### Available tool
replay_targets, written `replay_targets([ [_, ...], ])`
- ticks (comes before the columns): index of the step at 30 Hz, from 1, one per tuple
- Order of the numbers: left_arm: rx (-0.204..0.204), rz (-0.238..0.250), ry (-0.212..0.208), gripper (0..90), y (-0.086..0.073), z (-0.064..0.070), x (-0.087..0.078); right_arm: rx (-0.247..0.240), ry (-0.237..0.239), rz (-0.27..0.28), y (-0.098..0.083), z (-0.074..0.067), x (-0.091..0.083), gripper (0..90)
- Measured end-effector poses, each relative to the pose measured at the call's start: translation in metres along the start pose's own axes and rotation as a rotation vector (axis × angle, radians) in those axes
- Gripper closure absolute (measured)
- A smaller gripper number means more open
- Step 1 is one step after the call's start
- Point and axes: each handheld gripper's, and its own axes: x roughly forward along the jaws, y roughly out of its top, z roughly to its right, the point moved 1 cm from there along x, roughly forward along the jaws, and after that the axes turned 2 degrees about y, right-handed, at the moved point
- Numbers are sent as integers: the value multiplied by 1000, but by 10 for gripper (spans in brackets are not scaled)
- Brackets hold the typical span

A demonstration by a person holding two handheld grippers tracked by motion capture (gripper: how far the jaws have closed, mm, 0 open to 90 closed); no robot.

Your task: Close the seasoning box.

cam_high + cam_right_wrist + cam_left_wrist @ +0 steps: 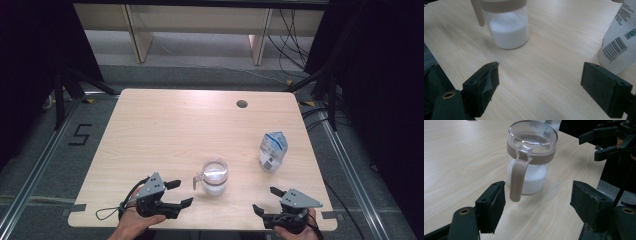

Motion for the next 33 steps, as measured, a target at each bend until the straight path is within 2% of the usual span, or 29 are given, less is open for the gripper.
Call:
replay_targets([
  [1, 1, -3, 9, 269, -1, 0, 0, 21, 7, -6, -1, -3, 0, 160],
  [4, -5, -4, 2, 269, -4, 1, -1, 9, 23, -8, -1, -3, 1, 160],
  [7, -6, -17, 1, 262, -7, 1, -1, 22, 26, -18, -1, -4, 0, 160],
  [8, -3, -17, -5, 261, -9, 1, -1, 11, 4, -23, -2, -4, -1, 160],
  [10, -3, -27, -3, 259, -11, 2, -2, 12, 3, -20, -2, -4, -1, 160],
  [11, -3, -35, 0, 256, -12, 2, -2, 25, 12, -24, -3, -6, -1, 160],
  [13, -7, -39, 3, 255, -14, 2, -3, 21, 28, -19, -3, -6, 0, 160],
  [14, -10, -39, 12, 250, -15, 2, -4, 54, 17, -38, -3, -9, -3, 160],
  [15, -2, -42, 15, 247, -17, 2, -4, 23, 16, -22, -3, -7, -1, 160],
  [17, 11, -52, 9, 242, -19, 2, -4, 17, 23, -27, -3, -7, -2, 160],
  [18, 11, -52, 9, 238, -19, 2, -4, 17, 23, -27, -3, -7, -2, 160],
  [19, -9, -57, 15, 238, -21, 3, -4, 11, 13, -19, -4, -7, -2, 160],
  [21, 16, -69, 11, 233, -22, 2, -4, 27, 19, -26, -4, -9, -3, 160],
  [22, 9, -61, 8, 229, -23, 3, -3, 20, 6, -25, -5, -8, -2, 160],
  [24, 7, -74, 12, 225, -24, 3, -4, 35, 18, -33, -5, -10, -4, 160],
  [26, 22, -74, 11, 225, -26, 3, -3, 26, 17, -29, -5, -10, -4, 160],
  [27, 22, -74, 11, 225, -26, 3, -3, 38, 15, -31, -5, -11, -4, 160],
  [28, 20, -76, 12, 225, -26, 3, -3, 38, 15, -31, -5, -11, -4, 160],
  [29, 16, -83, 13, 224, -26, 3, -3, 16, 14, -22, -6, -9, -4, 160],
  [32, -1, -74, 17, 224, -27, 3, -3, 26, 21, -32, -6, -9, -4, 160],
  [33, 4, -79, 20, 224, -28, 2, -3, 26, 21, -32, -6, -9, -4, 160],
])
